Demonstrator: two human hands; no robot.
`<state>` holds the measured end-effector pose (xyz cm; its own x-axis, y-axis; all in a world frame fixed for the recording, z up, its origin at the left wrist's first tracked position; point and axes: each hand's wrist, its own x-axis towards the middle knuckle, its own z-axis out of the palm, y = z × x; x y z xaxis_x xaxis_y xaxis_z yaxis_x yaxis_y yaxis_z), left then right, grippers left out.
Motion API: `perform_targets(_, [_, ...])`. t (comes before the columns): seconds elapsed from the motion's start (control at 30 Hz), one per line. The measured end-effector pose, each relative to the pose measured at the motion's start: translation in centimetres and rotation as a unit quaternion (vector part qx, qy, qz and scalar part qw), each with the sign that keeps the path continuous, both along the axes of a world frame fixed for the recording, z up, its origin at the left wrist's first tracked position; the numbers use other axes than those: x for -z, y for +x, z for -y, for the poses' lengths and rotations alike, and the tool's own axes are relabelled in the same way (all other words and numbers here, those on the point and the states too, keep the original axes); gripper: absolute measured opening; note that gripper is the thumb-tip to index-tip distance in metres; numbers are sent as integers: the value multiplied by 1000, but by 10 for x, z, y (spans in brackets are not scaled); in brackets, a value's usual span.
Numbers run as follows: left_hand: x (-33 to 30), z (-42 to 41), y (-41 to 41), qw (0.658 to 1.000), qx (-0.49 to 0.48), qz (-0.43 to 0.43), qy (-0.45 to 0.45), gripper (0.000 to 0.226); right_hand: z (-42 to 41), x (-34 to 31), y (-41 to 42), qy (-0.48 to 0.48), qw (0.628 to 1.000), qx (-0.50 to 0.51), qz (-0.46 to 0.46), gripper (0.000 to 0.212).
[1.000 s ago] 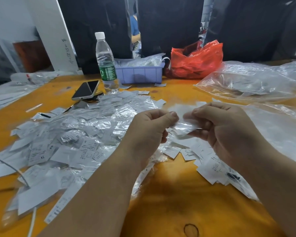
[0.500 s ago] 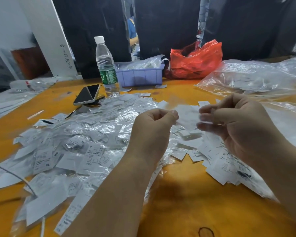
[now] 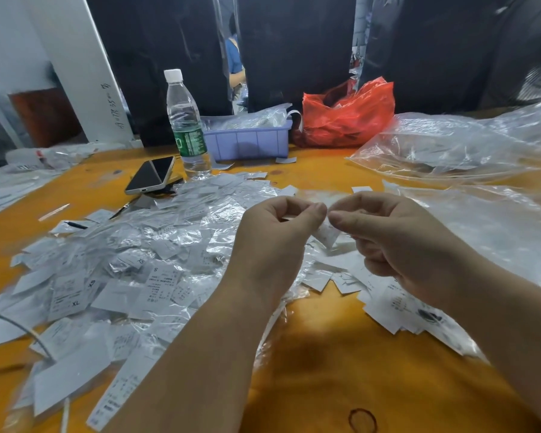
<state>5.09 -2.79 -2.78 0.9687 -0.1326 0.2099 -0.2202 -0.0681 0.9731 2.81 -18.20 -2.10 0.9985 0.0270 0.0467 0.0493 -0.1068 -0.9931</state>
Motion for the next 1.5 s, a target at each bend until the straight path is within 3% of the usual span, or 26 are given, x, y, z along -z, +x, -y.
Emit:
perform_targets(0.13, [0, 1, -2, 1000, 19, -10, 7, 11, 2, 0, -1, 61, 998, 29, 7, 9])
perform_targets(0.33, [2, 2, -2, 999, 37, -25, 32, 14, 6, -3, -1, 135, 988, 64, 35, 11])
perform_targets(0.47, [0, 0, 0, 998, 55, -34, 7, 13, 8, -2, 0, 112, 992, 41, 46, 9])
perform_targets(0.63, [1, 0, -1, 997, 70, -17, -10, 10, 6, -1, -1, 148, 988, -26, 24, 6])
perform_targets(0.73, [1, -1, -1, 997, 70, -9, -26, 12, 5, 1, -2, 139, 989, -52, 14, 25])
perform_targets(0.9, [0, -1, 0, 994, 73, -36, -72, 3, 8, -4, -1, 189, 982, 2, 23, 7])
perform_targets(1.07, [0, -1, 1, 987, 67, -59, -133, 15, 9, -5, 0, 226, 972, 61, 30, 40])
perform_targets(1.5, [-8, -2, 3, 955, 101, -90, -263, 35, 6, -6, -5, 217, 975, 28, 38, 43])
